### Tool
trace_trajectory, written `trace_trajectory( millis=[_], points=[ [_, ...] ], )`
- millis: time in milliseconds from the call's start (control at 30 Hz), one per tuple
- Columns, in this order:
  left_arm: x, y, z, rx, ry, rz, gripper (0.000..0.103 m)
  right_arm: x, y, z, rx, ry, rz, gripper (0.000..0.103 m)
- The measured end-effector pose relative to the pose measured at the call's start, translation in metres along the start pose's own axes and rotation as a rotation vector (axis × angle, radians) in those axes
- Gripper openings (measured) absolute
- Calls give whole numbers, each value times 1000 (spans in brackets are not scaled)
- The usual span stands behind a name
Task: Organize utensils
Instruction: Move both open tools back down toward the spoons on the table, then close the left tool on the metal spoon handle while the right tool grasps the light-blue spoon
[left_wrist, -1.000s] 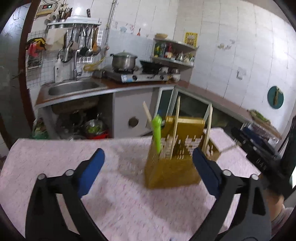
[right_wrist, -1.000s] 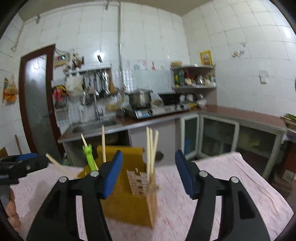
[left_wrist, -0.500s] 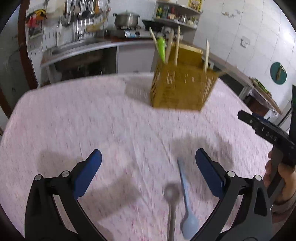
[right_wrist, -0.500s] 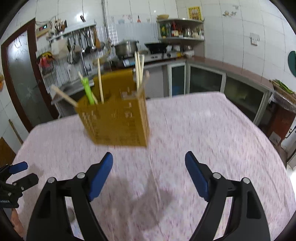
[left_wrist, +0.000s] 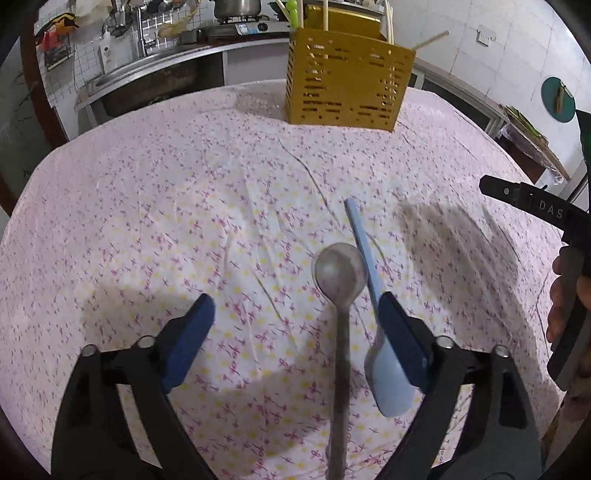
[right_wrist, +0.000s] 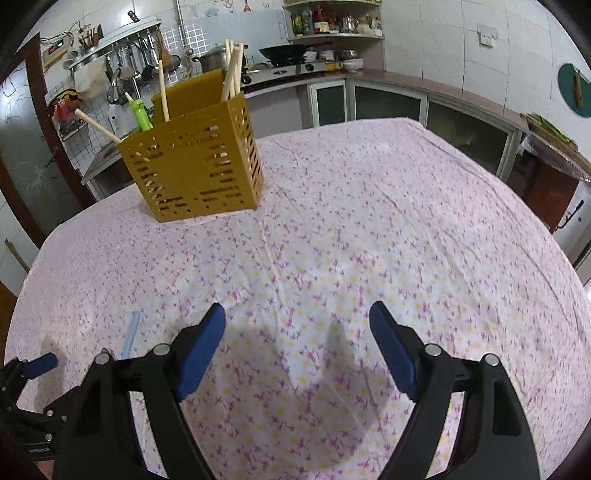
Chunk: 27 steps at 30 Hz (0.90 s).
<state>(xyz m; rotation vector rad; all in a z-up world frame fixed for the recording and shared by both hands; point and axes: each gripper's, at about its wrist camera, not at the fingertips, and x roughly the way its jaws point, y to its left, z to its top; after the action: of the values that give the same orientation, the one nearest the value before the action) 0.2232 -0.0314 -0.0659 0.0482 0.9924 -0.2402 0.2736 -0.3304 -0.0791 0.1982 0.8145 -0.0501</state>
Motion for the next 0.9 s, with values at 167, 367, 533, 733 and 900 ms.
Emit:
trace_trajectory(
  millis=[167,367,533,733,900],
  points=[
    [7,-13,-5,20,37,-3,69,0,8,-3,-24,12,-15,79],
    [17,-15,-5,26,58,10,43,-3,5,-3,-6,16,-19,79],
    [23,-16,0,46,62,21,40,-1,12,-7,-7,30,-18,79],
    [25,-16,5,48,58,57,24,2,24,-13,-34,49,-12,79],
    [25,-13,7,52,57,59,8,4,27,-14,-37,62,-6,79]
  ],
)
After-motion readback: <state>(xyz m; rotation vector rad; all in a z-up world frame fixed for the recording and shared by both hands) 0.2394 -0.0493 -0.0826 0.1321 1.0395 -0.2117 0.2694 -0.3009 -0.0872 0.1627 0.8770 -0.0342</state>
